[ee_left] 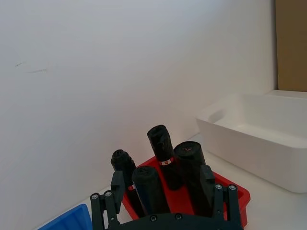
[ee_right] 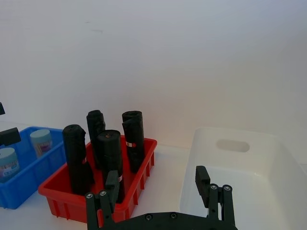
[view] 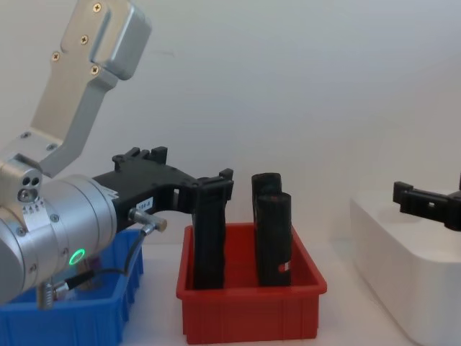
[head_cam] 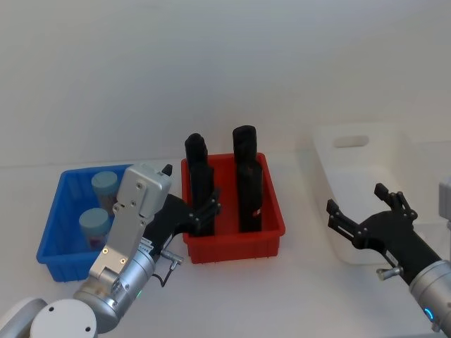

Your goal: Pick the cotton swabs from the blue box and place them into the white box.

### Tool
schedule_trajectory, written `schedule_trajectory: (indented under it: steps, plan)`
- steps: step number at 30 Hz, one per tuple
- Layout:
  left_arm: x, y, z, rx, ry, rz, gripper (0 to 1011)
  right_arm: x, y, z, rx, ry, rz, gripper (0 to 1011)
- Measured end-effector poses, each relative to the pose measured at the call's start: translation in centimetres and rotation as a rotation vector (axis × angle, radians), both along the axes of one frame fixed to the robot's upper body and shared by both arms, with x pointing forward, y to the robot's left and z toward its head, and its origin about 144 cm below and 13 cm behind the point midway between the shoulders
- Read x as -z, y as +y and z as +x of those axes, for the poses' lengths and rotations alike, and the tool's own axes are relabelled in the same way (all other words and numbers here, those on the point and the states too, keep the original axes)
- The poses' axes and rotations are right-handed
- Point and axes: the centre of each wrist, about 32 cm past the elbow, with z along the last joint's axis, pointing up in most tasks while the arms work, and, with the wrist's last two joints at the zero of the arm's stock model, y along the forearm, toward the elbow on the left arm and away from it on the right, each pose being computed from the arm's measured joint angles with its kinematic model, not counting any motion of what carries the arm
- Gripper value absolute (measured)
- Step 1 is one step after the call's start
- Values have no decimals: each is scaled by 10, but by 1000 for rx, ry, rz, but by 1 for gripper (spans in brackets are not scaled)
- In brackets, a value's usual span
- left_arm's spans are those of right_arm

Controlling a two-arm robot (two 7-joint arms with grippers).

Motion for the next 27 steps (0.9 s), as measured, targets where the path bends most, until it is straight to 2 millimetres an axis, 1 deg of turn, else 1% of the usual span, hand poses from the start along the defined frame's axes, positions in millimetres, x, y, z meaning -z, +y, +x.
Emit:
schedule_trajectory:
  steps: [21,27]
  plan:
    - [0,0,0,0,0,-1,1004,0,0,0,0,0,0,1001]
    - [-2,4,3,-4,9,-7,1004,0,0,0,0,0,0,1002]
